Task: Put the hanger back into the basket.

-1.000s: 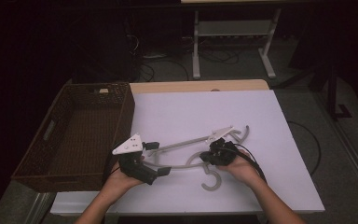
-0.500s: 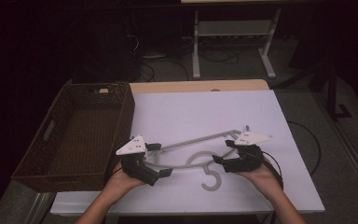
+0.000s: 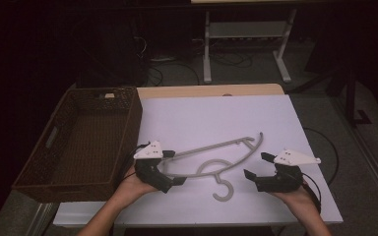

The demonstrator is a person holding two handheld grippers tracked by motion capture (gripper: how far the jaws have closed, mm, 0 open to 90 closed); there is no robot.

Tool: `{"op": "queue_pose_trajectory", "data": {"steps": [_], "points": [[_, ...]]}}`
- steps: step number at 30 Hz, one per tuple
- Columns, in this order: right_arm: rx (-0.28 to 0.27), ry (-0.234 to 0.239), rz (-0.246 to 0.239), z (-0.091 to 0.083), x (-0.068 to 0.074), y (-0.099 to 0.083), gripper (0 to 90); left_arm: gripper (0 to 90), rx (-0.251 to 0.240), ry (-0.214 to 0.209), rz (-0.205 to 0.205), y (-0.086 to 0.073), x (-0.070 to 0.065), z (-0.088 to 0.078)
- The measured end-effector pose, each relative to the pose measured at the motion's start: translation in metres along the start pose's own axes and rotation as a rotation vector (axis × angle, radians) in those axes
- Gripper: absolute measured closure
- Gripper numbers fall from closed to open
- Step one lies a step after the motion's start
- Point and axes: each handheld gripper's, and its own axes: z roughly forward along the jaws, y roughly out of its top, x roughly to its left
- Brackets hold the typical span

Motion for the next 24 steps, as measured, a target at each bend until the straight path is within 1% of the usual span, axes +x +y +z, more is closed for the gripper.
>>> {"op": "queue_pose_trajectory", "data": {"steps": [1, 2, 3, 5, 6, 7, 8, 9, 10, 11, 12, 13, 14, 15, 16, 17, 18, 19, 22, 23, 24], "points": [[0.002, -0.002, -0.002, -0.002, -0.001, -0.002, 13.5, 5.8, 0.011, -0.008, 0.01, 0.001, 0.002, 0.001], [0.0, -0.001, 0.0, -0.002, -0.001, -0.002, 13.5, 9.2, 0.017, -0.023, 0.006, 0.001, 0.003, 0.004], [0.0, -0.001, 0.0, -0.002, -0.001, -0.002, 13.5, 9.2, 0.032, -0.034, 0.014, 0.002, 0.004, 0.006], [0.002, -0.001, -0.001, -0.002, -0.002, -0.002, 13.5, 14.5, 0.061, -0.052, 0.037, 0.004, 0.007, 0.011], [0.002, 0.0, 0.0, -0.002, -0.002, -0.001, 13.6, 15.2, 0.08, -0.058, 0.043, 0.004, 0.008, 0.014], [0.002, 0.002, -0.001, -0.002, -0.002, -0.002, 13.6, 16.8, 0.091, -0.06, 0.048, 0.004, 0.009, 0.017], [0.004, 0.003, -0.001, -0.002, -0.002, -0.002, 13.6, 20.6, 0.107, -0.063, 0.056, 0.004, 0.01, 0.021], [0.004, 0.003, -0.001, -0.002, -0.002, -0.002, 13.6, 20.6, 0.123, -0.067, 0.062, 0.005, 0.011, 0.024], [0.002, 0.004, -0.001, -0.001, -0.002, -0.002, 13.6, 22.5, 0.139, -0.071, 0.063, 0.004, 0.011, 0.028], [0.003, 0.003, -0.005, -0.001, -0.002, -0.002, 13.6, 27.2, 0.156, -0.073, 0.078, 0.004, 0.012, 0.031], [0.003, 0.003, -0.005, -0.001, -0.002, -0.002, 13.6, 27.2, 0.175, -0.073, 0.082, 0.004, 0.012, 0.034], [0.002, 0.005, -0.003, -0.001, -0.002, -0.001, 13.7, 32.8, 0.183, -0.076, 0.084, 0.003, 0.011, 0.038], [0.002, 0.005, -0.003, -0.001, -0.002, -0.001, 13.7, 32.8, 0.202, -0.076, 0.101, 0.003, 0.012, 0.041], [0.006, 0.0, -0.004, -0.001, -0.003, -0.002, 13.8, 37.7, 0.212, -0.075, 0.102, 0.003, 0.012, 0.044], [0.006, 0.0, -0.004, -0.001, -0.003, -0.002, 13.8, 37.7, 0.223, -0.077, 0.109, 0.002, 0.012, 0.047], [0.011, -0.001, -0.001, -0.001, -0.003, -0.002, 13.8, 39.8, 0.232, -0.08, 0.11, 0.002, 0.013, 0.049], [0.01, -0.002, 0.003, -0.001, -0.003, -0.002, 14.0, 44.9, 0.241, -0.085, 0.113, 0.002, 0.013, 0.052], [0.01, -0.002, 0.003, -0.001, -0.003, -0.002, 14.0, 44.9, 0.251, -0.087, 0.125, 0.001, 0.013, 0.054], [0.007, -0.003, 0.005, -0.001, -0.004, -0.003, 14.1, 52.5, 0.269, -0.084, 0.139, 0.0, 0.012, 0.059], [0.007, -0.003, 0.005, -0.001, -0.004, -0.003, 14.1, 52.5, 0.271, -0.083, 0.144, 0.0, 0.012, 0.06], [0.007, -0.003, 0.007, -0.001, -0.004, -0.003, 14.1, 55.5, 0.275, -0.082, 0.148, -0.001, 0.011, 0.061]]}}
